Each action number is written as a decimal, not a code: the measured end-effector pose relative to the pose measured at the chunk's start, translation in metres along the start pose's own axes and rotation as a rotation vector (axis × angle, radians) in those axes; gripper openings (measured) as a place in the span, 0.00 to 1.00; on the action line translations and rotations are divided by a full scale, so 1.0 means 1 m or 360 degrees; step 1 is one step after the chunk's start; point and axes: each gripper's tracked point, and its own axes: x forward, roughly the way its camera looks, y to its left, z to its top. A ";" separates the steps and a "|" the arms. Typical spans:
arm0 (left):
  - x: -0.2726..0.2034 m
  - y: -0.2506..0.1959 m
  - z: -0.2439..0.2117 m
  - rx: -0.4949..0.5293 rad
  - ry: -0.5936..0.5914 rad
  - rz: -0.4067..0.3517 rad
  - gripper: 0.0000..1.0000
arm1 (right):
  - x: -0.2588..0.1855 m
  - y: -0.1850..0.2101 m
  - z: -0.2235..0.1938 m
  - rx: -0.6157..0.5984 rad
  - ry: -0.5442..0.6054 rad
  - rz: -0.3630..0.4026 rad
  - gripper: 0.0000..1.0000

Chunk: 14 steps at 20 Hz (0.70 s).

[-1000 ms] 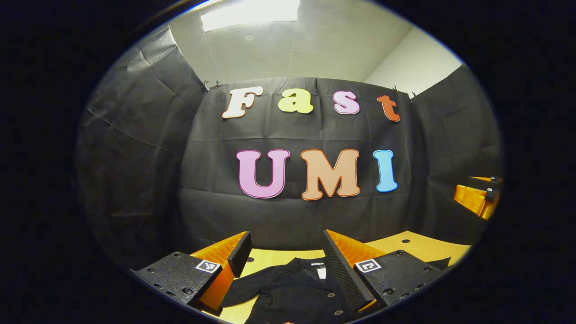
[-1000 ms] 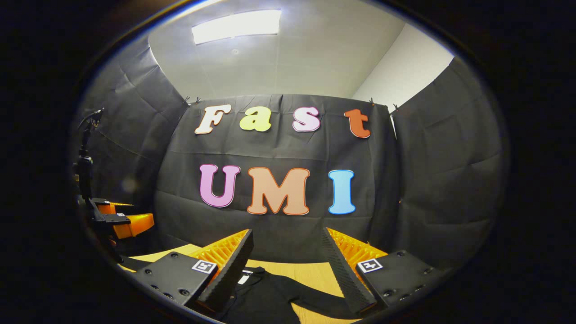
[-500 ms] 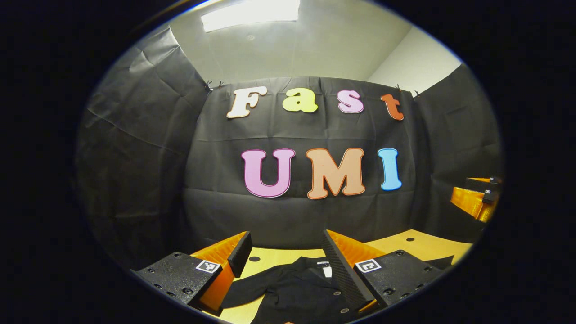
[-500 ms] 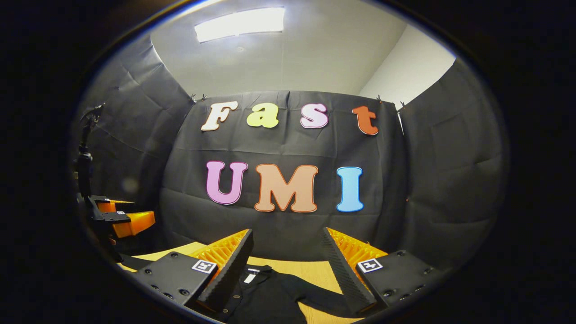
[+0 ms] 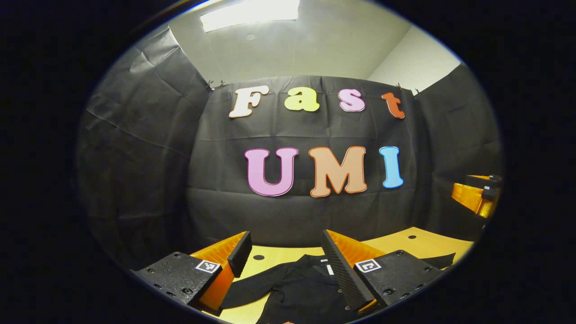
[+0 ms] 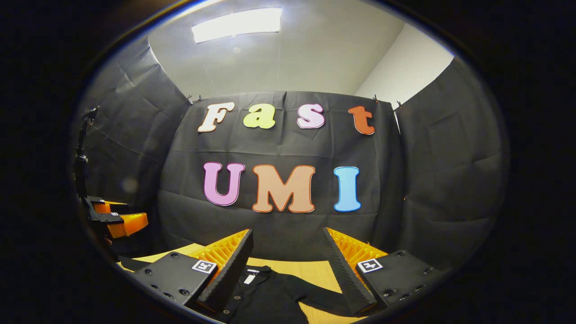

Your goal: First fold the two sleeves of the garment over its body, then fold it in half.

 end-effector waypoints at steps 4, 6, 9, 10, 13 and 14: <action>-0.001 -0.001 -0.001 0.0036 0.0004 -0.0009 0.92 | 0.003 0.003 -0.007 0.0021 0.0023 0.0021 0.97; -0.002 0.001 -0.004 0.0031 0.0001 0.0015 0.92 | 0.004 0.002 -0.009 0.0003 0.0034 0.0032 0.97; 0.000 -0.007 -0.009 0.0008 0.0018 0.0008 0.93 | 0.007 -0.001 -0.008 0.0000 0.0037 0.0041 0.97; 0.002 -0.007 -0.011 0.0013 0.0025 0.0012 0.92 | 0.008 -0.005 -0.009 -0.0005 0.0037 0.0037 0.97; 0.006 -0.009 -0.013 0.0010 0.0036 0.0025 0.92 | 0.013 -0.014 -0.011 -0.0002 0.0045 0.0036 0.97; 0.008 -0.011 -0.014 0.0010 0.0038 0.0029 0.92 | 0.014 -0.018 -0.013 -0.0001 0.0053 0.0031 0.97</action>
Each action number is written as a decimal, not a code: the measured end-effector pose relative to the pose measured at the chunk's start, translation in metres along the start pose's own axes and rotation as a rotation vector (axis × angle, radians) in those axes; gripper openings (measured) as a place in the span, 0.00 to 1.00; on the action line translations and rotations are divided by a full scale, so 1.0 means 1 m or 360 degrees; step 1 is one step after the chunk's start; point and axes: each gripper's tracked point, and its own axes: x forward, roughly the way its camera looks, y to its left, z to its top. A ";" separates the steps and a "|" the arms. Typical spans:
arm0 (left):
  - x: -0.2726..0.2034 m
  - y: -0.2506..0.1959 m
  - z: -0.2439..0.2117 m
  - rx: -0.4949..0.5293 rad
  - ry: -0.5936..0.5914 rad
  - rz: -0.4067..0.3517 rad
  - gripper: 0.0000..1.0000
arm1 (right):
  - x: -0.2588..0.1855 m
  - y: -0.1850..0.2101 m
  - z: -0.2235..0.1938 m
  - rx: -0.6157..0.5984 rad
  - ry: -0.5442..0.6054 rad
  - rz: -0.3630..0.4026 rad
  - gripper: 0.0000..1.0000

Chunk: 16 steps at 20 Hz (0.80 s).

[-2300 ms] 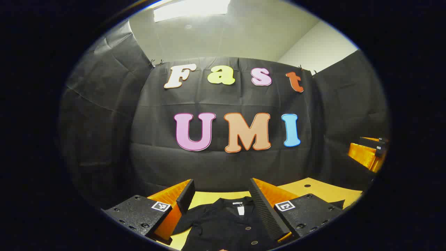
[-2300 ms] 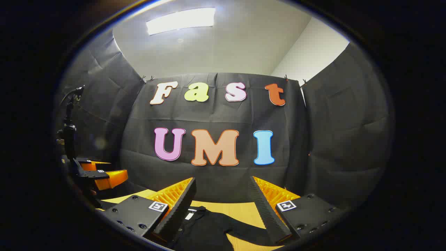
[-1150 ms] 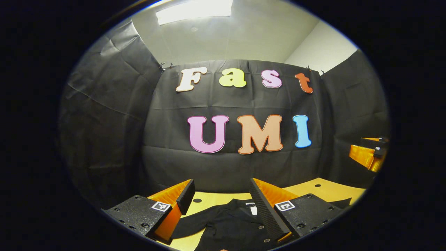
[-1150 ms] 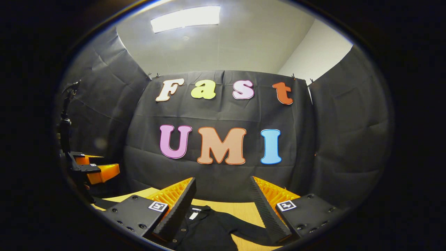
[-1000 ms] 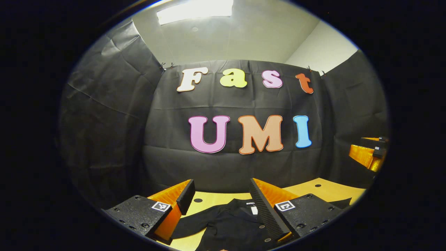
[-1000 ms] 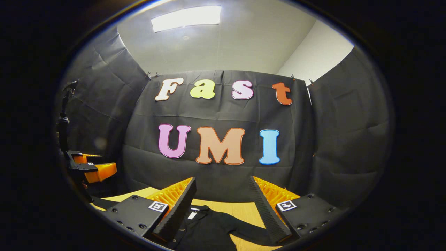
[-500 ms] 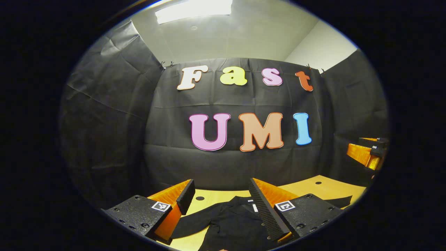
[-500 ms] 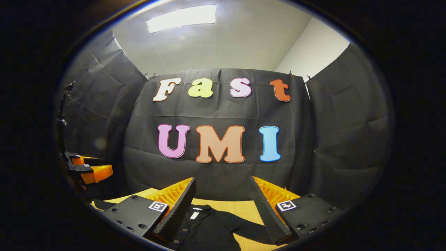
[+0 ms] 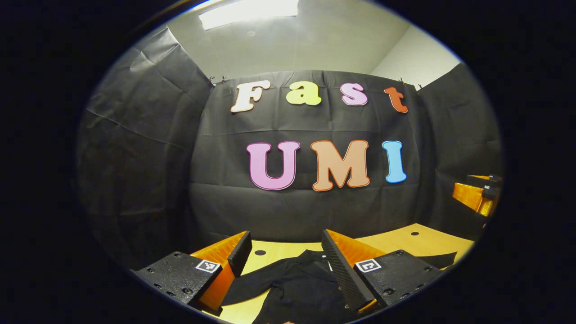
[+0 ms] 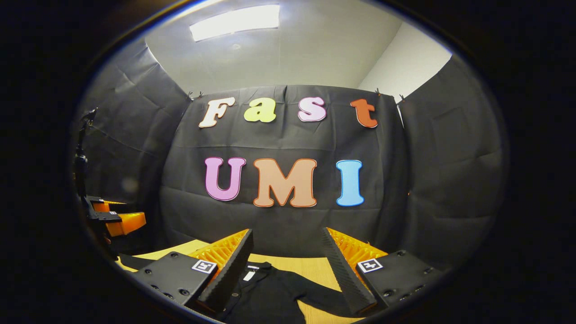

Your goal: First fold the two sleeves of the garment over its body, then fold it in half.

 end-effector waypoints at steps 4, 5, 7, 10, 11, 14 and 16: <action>0.004 -0.010 0.008 0.0020 -0.0010 0.0002 0.92 | 0.009 -0.018 -0.004 -0.0012 0.0025 -0.0015 0.97; 0.007 -0.013 0.008 0.0026 -0.0012 0.0005 0.92 | 0.011 -0.025 -0.006 -0.0020 0.0035 -0.0023 0.97; 0.011 -0.017 0.009 0.0028 -0.0012 0.0014 0.92 | 0.015 -0.040 -0.015 -0.0041 0.0073 -0.0040 0.97; 0.016 -0.024 0.010 0.0026 -0.0010 0.0037 0.92 | 0.022 -0.069 -0.029 -0.0083 0.0133 -0.0069 0.99; 0.017 -0.027 0.010 0.0029 -0.0007 0.0047 0.92 | 0.025 -0.078 -0.033 -0.0101 0.0153 -0.0072 0.99; 0.018 -0.038 0.013 0.0042 -0.0003 0.0078 0.92 | 0.028 -0.106 -0.050 -0.0150 0.0218 -0.0080 0.99; 0.022 -0.047 0.018 0.0053 -0.0003 0.0093 0.93 | 0.032 -0.123 -0.061 -0.0166 0.0255 -0.0076 0.97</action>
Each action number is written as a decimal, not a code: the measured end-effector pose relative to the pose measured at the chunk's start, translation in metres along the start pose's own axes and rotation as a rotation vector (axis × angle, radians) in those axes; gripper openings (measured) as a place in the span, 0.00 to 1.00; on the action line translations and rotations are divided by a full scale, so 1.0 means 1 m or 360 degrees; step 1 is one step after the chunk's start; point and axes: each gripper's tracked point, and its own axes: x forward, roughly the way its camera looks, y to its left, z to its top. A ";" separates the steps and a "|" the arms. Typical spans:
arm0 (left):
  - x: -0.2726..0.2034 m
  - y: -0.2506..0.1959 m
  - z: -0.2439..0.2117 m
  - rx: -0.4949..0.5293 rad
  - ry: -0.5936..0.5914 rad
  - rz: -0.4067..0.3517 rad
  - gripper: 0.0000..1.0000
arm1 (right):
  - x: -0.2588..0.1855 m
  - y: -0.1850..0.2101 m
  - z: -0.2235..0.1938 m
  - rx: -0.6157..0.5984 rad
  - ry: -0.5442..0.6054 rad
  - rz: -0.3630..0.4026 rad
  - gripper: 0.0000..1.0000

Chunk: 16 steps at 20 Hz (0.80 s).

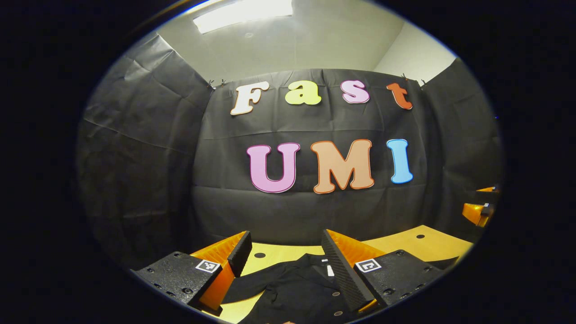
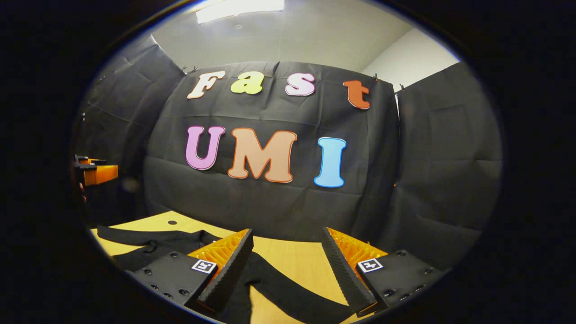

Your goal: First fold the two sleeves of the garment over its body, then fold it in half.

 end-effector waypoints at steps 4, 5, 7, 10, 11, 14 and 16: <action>0.004 -0.026 0.005 0.0041 0.0002 0.0017 0.93 | 0.013 -0.036 -0.037 -0.0003 0.0133 0.0002 0.98; 0.004 -0.032 0.006 0.0052 0.0005 0.0022 0.93 | 0.016 -0.044 -0.048 0.0011 0.0177 0.0004 0.98; 0.009 -0.045 0.007 0.0066 0.0008 0.0028 0.92 | 0.022 -0.064 -0.073 0.0023 0.0275 -0.0004 0.98; 0.014 -0.067 0.008 0.0096 0.0019 0.0029 0.93 | 0.026 -0.089 -0.110 0.0000 0.0404 -0.0009 0.98; 0.017 -0.073 0.008 0.0107 0.0019 0.0028 0.93 | 0.027 -0.095 -0.121 -0.0017 0.0440 -0.0002 0.98; 0.016 -0.095 0.011 0.0134 0.0018 0.0028 0.93 | 0.027 -0.110 -0.158 -0.0056 0.0564 0.0021 0.98; 0.018 -0.107 0.012 0.0143 0.0020 0.0030 0.93 | 0.028 -0.120 -0.177 -0.0057 0.0629 0.0036 0.98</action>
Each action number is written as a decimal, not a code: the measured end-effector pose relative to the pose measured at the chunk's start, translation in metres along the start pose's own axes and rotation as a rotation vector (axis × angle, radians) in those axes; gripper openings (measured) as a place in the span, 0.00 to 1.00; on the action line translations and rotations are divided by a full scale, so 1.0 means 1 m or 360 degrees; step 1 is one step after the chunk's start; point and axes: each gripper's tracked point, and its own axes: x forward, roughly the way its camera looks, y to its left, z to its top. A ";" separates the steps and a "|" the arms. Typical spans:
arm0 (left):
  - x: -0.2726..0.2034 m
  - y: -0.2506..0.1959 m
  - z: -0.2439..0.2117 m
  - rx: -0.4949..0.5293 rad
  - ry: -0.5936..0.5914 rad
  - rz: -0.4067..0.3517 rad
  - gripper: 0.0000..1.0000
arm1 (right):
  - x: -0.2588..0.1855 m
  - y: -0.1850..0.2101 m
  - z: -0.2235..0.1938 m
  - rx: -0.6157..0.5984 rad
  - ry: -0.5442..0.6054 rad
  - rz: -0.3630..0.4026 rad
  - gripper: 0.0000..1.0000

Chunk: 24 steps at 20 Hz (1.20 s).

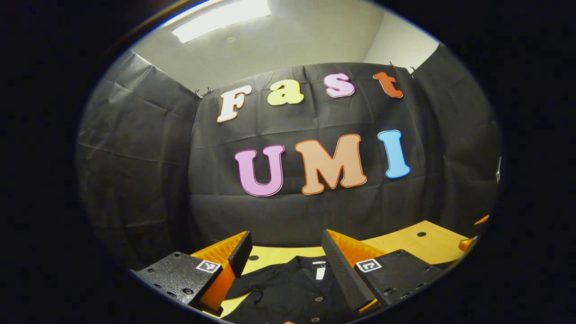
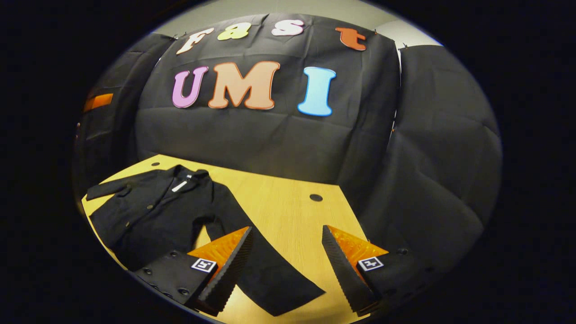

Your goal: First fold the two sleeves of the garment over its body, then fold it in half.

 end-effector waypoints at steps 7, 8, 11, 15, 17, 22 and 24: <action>0.003 -0.033 -0.012 0.0026 0.0058 0.0034 0.92 | 0.028 -0.029 -0.070 -0.0026 0.0283 0.0039 0.98; 0.005 -0.035 -0.015 0.0031 0.0065 0.0043 0.93 | 0.030 -0.031 -0.082 -0.0032 0.0329 0.0056 0.99; 0.005 -0.047 -0.020 0.0039 0.0085 0.0065 0.91 | 0.036 -0.035 -0.116 -0.0032 0.0472 0.0122 1.00; 0.008 -0.070 -0.024 0.0049 0.0109 0.0069 0.91 | 0.047 -0.035 -0.141 -0.0065 0.0575 0.0174 0.99; 0.011 -0.077 -0.024 0.0063 0.0114 0.0067 0.91 | 0.049 -0.038 -0.156 -0.0068 0.0637 0.0190 0.99; 0.011 -0.091 -0.025 0.0098 0.0124 0.0060 0.92 | 0.050 -0.038 -0.182 0.0106 0.0790 0.0246 0.98; 0.011 -0.093 -0.024 0.0104 0.0118 0.0055 0.94 | 0.053 -0.034 -0.176 0.0134 0.0741 0.0267 0.98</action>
